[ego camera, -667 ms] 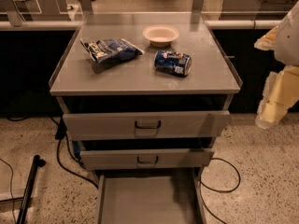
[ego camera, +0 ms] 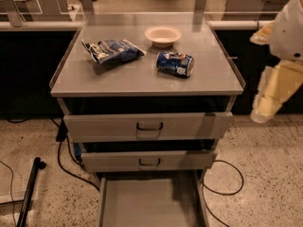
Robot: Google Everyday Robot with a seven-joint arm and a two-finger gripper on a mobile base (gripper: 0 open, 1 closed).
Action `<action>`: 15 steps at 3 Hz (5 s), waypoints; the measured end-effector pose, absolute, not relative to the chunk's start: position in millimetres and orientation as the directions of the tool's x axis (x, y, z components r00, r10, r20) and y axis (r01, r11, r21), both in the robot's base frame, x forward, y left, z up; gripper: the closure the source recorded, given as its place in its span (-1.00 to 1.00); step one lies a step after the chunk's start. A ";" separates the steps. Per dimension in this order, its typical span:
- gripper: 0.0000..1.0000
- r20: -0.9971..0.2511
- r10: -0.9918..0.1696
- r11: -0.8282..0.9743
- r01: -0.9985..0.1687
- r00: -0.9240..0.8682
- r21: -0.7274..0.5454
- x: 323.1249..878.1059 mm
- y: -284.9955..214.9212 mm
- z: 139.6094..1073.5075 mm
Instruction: Place pepsi can into bottom drawer
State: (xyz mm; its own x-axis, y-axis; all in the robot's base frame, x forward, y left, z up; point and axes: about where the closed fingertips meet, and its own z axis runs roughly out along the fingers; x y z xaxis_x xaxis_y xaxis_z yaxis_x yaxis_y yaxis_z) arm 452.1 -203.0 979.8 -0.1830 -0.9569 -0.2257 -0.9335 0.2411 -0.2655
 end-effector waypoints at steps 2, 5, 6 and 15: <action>-1.00 -0.314 -0.944 0.189 -0.950 -0.106 -0.249 492.7 -164.9 975.6; -1.00 -0.541 -0.807 0.352 -0.928 -0.235 -0.124 539.1 -147.5 948.8; -1.00 -0.537 -0.828 0.314 -0.928 -0.164 -0.201 575.4 -136.7 953.4; -1.00 -0.575 -0.775 0.383 -0.919 -0.263 -0.095 712.1 -96.7 843.6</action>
Offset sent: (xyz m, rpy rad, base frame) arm 0.0704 0.0563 -0.0103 0.1914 0.0296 0.0927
